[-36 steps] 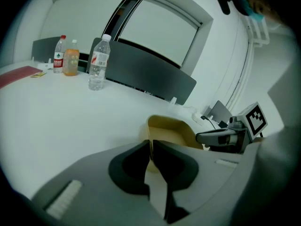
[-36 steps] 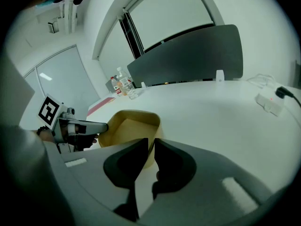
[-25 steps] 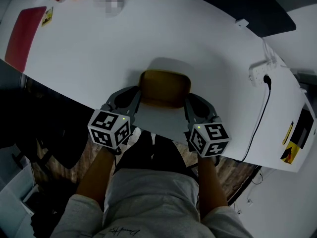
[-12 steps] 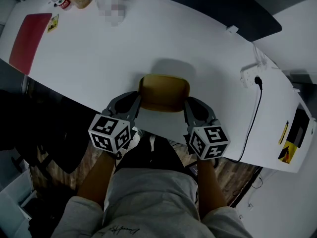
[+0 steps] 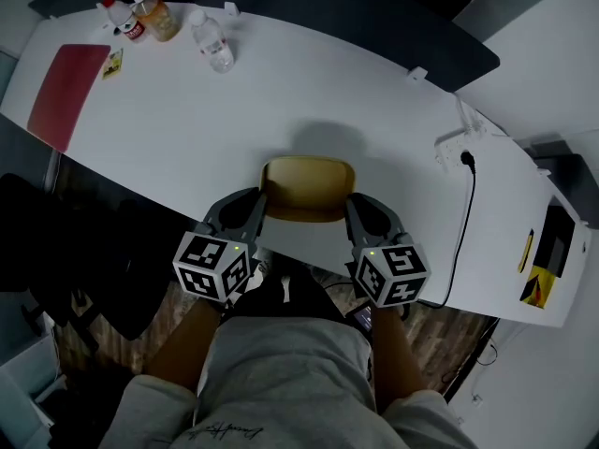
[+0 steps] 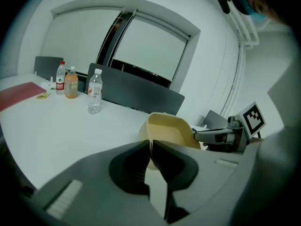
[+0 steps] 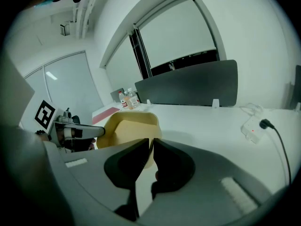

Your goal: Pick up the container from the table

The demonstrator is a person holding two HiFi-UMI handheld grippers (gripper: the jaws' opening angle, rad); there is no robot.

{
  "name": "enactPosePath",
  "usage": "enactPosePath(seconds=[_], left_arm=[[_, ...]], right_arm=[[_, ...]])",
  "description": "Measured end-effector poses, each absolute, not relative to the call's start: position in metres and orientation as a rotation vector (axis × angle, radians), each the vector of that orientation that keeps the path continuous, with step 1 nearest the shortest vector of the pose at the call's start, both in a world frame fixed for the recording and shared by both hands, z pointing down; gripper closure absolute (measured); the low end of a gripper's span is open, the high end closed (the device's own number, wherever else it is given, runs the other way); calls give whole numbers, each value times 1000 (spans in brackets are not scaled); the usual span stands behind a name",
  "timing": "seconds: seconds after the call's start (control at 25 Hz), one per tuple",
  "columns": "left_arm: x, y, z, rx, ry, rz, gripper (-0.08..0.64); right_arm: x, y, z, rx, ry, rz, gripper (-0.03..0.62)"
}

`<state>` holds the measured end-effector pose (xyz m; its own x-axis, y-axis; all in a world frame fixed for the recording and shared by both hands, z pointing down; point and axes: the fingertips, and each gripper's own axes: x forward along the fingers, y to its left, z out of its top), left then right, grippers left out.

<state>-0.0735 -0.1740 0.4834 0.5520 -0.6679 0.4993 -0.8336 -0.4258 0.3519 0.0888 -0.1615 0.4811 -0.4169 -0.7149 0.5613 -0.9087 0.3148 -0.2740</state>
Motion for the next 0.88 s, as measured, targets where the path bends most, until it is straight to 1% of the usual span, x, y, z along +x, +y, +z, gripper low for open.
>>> enactPosePath(seconds=[0.88], left_arm=[[-61, -136, 399, 2326, -1254, 265, 545]], right_arm=[[103, -128, 394, 1523, -2359, 664, 552]])
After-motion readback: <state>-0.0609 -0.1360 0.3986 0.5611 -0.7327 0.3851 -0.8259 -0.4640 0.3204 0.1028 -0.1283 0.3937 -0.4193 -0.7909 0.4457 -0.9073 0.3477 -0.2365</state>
